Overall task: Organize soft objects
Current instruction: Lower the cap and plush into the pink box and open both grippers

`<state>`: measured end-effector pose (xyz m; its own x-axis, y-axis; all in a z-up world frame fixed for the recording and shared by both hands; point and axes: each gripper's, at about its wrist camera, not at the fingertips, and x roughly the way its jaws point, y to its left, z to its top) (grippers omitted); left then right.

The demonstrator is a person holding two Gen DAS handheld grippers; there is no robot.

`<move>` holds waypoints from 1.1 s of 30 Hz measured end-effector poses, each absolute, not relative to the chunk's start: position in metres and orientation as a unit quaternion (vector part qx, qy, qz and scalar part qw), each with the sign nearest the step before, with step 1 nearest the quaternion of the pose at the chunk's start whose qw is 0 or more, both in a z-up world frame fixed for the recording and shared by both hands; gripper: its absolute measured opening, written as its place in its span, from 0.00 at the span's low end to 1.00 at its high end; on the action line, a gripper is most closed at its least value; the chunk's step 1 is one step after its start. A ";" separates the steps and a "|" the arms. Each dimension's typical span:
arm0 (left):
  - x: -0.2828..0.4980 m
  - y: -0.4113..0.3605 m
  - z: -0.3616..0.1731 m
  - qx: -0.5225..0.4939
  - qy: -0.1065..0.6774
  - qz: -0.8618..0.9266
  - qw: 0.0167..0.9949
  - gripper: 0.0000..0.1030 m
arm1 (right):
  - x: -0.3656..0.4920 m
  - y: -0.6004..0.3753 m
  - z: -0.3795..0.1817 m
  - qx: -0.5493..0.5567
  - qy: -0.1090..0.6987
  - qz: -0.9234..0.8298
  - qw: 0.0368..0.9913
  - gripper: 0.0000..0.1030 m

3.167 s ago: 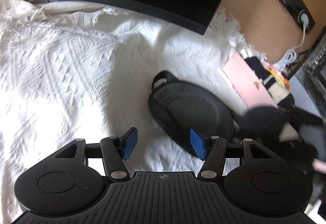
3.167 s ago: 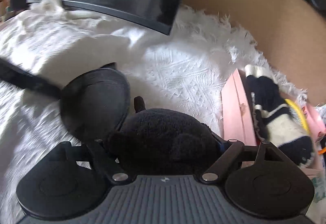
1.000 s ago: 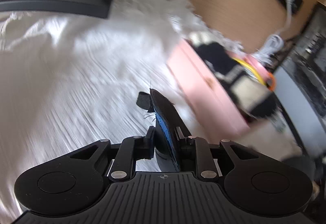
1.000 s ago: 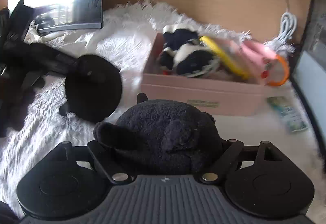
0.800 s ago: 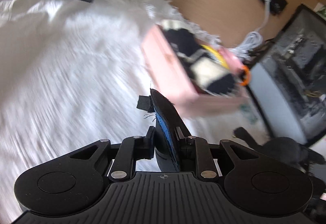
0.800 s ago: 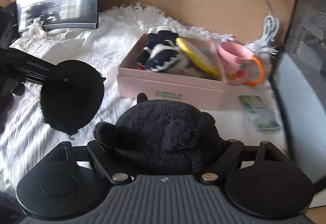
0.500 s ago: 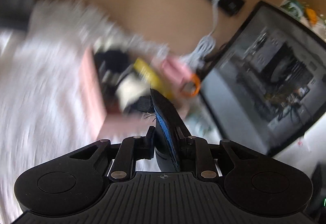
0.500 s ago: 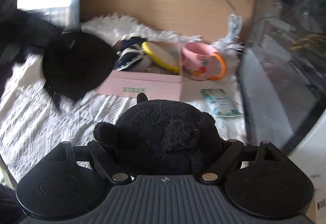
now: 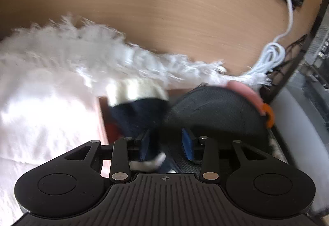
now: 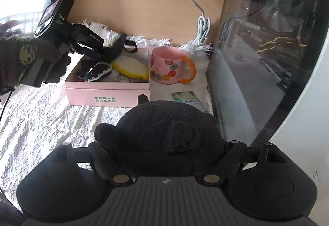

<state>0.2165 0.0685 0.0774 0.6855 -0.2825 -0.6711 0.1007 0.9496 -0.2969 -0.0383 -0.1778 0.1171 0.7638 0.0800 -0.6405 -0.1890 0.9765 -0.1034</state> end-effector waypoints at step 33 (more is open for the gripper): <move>0.032 0.138 0.054 -0.262 0.380 -0.036 0.886 0.37 | 0.203 -0.043 0.088 -0.147 0.320 0.198 0.915 0.81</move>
<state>0.0320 0.1380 0.0541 0.7080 -0.2634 -0.6552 -0.1348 0.8604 -0.4915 0.2031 -0.0431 0.0880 0.7163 0.2687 -0.6440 -0.4567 0.8783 -0.1415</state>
